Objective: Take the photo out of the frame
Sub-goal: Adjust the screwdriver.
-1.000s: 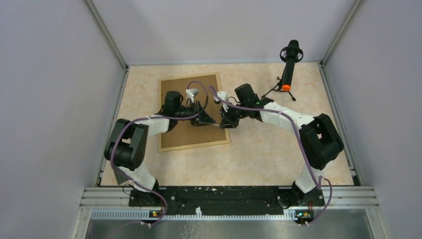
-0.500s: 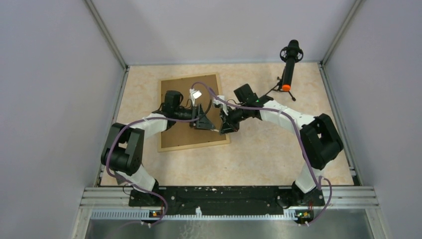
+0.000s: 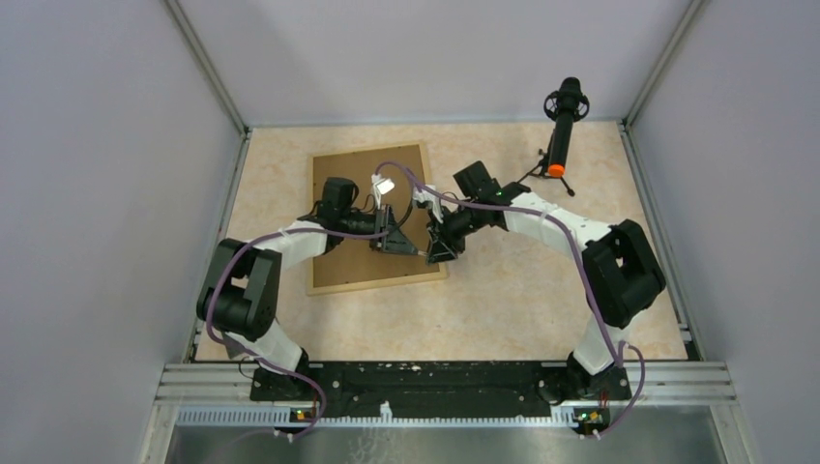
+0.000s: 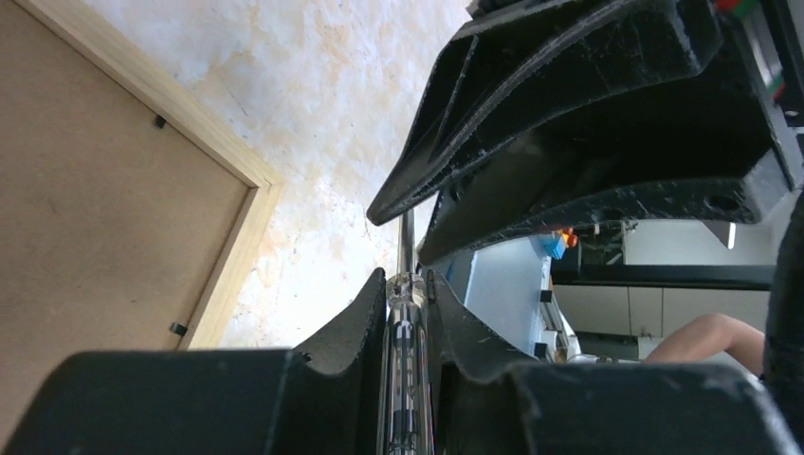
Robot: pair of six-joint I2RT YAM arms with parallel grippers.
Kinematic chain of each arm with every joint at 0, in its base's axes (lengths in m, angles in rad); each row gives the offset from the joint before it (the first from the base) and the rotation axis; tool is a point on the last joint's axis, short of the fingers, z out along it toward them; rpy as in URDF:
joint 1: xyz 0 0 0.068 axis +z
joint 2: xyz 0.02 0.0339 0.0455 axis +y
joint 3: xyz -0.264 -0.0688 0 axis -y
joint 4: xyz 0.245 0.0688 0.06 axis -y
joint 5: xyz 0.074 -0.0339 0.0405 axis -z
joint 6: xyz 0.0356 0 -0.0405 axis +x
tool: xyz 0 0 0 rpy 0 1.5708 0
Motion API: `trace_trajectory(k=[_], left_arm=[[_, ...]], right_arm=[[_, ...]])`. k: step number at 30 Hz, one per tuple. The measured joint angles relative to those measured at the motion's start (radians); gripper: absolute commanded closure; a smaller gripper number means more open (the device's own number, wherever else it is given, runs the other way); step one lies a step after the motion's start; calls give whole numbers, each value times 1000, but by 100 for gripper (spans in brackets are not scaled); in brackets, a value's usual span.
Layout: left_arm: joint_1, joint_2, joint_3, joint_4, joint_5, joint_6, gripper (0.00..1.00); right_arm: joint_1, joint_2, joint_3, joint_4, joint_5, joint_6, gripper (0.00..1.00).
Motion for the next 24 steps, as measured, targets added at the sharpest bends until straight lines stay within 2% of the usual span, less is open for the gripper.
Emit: trace_trajectory(k=[1,3,9,13,19,24], left_arm=[[0,0,-1,5,-11,-4,100],[5,0,-18,41,-32,-25,100],[19,10,-117,138,-127,-84,100],[25,50,-128,185,-182,-104,100],[27,110,-151,320,-243,-141,100],[29,150,-156,387,-274,-157,100]], right_arm=[[-2,0,0,2,2,15,50],[-13,0,0,16,3,48,42],[-137,0,-4,65,4,230,36],[-235,7,-42,114,22,366,28],[-260,82,-71,148,58,513,29],[-255,131,-87,196,58,608,37]])
